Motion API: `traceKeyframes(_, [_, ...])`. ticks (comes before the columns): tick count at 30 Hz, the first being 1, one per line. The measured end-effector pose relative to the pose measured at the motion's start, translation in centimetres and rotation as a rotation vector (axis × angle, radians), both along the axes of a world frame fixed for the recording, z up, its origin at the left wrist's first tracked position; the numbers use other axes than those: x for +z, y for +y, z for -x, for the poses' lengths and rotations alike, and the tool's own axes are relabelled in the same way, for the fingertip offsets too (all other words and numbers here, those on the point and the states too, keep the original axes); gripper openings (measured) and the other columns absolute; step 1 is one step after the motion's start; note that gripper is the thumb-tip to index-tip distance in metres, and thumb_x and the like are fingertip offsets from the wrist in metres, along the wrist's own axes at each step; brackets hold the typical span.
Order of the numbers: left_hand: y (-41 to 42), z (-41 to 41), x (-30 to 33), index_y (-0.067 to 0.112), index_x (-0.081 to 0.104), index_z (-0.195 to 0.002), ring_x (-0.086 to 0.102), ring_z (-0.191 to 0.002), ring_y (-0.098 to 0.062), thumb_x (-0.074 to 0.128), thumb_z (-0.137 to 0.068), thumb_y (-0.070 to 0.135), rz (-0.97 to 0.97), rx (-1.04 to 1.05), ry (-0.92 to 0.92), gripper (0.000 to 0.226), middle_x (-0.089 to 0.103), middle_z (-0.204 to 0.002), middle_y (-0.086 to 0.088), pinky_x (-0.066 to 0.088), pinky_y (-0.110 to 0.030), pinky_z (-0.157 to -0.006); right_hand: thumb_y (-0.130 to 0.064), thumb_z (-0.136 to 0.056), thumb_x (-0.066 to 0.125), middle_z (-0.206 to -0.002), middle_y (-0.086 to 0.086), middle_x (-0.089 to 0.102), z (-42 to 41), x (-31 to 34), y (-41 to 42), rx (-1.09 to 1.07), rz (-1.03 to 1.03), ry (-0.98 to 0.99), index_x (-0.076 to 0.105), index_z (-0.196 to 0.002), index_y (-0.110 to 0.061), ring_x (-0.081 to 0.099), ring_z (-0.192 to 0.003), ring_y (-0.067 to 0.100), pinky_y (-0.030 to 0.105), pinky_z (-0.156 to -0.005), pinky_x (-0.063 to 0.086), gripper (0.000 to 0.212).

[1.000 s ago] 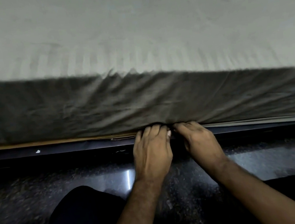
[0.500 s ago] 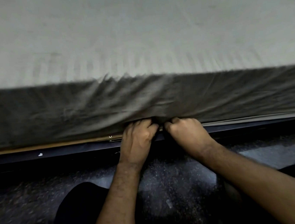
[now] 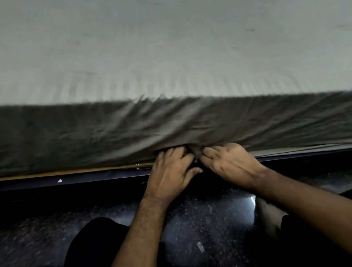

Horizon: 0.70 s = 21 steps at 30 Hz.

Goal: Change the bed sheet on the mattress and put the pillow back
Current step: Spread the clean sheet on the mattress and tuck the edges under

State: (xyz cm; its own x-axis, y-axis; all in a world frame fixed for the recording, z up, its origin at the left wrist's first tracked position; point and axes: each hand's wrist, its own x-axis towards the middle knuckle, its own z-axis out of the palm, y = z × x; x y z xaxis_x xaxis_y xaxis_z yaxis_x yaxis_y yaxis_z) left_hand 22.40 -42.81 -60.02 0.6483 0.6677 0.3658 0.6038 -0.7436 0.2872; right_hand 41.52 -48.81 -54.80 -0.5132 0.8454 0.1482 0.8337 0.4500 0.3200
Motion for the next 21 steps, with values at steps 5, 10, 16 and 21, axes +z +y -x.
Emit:
traceKeyframes(5, [-0.5, -0.6, 1.1, 0.026, 0.06, -0.082, 0.055, -0.093, -0.021, 0.078, -0.075, 0.041, 0.042, -0.082, 0.097, 0.024, 0.055, -0.093, 0.002, 0.04, -0.036, -0.071, -0.024, -0.089, 0.044, -0.082, -0.001, 0.057, 1.0, -1.4, -2.7, -0.043, 0.098, 0.063, 0.063, -0.092, -0.022, 0.059, -0.071, 0.02, 0.036, -0.061, 0.043, 0.019])
traceKeyframes(10, [-0.4, -0.3, 1.4, 0.027, 0.06, -0.088, 0.058, -0.096, -0.021, 0.075, -0.082, 0.037, 0.181, -0.088, 0.056, 0.019, 0.058, -0.092, 0.005, 0.043, -0.038, -0.073, -0.029, -0.086, 0.041, -0.09, -0.005, 0.054, 0.2, -1.9, -2.0, -0.204, 0.133, 0.173, 0.058, -0.093, -0.027, 0.053, -0.085, 0.019, 0.035, -0.066, 0.042, 0.018])
traceKeyframes(16, [-2.2, -2.1, 2.4, 0.02, 0.069, -0.101, 0.059, -0.104, -0.024, 0.061, -0.096, 0.037, 0.318, 0.184, 0.104, 0.019, 0.059, -0.106, -0.001, 0.047, -0.039, -0.083, -0.029, -0.099, 0.05, -0.104, 0.002, 0.056, -1.1, -2.6, -1.9, -0.229, 0.202, 0.349, 0.059, -0.114, -0.018, 0.054, -0.091, 0.023, 0.038, -0.077, 0.049, 0.021])
traceKeyframes(21, [-4.7, -4.5, 1.7, 0.015, 0.07, -0.122, 0.06, -0.112, -0.027, 0.047, -0.102, 0.04, 0.275, 0.356, 0.131, 0.039, 0.063, -0.12, -0.006, 0.046, -0.038, -0.098, -0.038, -0.102, 0.042, -0.129, 0.003, 0.06, -0.5, -3.3, -2.8, -0.32, 0.254, 0.427, 0.057, -0.138, -0.016, 0.057, -0.11, 0.02, 0.03, -0.097, 0.044, 0.044])
